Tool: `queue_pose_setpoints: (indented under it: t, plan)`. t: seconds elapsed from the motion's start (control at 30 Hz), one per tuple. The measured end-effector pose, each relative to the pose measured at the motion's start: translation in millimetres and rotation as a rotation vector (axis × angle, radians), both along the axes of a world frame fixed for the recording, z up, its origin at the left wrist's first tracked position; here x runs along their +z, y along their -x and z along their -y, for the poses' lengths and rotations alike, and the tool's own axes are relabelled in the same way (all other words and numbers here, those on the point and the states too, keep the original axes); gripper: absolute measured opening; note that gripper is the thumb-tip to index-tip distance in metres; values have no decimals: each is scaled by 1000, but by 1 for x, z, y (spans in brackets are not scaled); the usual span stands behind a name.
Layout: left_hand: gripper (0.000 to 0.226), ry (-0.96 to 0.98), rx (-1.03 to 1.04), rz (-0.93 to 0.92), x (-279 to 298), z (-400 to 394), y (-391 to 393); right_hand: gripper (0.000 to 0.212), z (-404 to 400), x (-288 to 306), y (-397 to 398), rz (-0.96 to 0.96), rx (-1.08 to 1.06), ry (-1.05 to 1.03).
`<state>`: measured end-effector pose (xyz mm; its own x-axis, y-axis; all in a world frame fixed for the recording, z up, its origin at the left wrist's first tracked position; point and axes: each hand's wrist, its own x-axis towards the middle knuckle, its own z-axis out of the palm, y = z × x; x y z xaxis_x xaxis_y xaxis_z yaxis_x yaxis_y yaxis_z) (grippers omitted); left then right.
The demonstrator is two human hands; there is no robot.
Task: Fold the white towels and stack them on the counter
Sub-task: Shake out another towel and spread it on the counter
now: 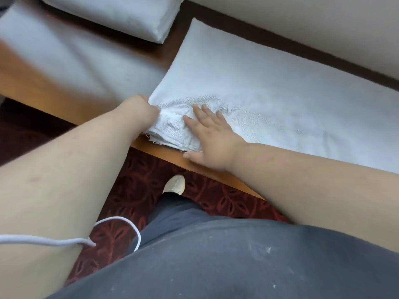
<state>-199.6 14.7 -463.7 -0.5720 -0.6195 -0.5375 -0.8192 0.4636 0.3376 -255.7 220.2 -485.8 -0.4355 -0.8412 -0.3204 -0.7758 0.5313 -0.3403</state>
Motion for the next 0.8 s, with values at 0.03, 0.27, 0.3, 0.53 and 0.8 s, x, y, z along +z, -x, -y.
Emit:
queue_pose_setpoints:
  t: [0.03,0.27,0.3,0.53,0.8]
  plan:
    - [33,25,-4,20,1,1,1,92,-6,-1,1,34,-33,62]
    - [16,-839,526,-244,24,-12,6,106,-7,8,-10,-21,-119,66]
    - [14,-932,573,-269,26,-12,6,108,-1,11,-13,-24,-161,90]
    - [41,-1372,858,-590,23,-23,-7,43,13,52,21,110,-492,341]
    - [34,-31,-405,-698,-2,-96,24,29,19,125,73,-1,-406,263]
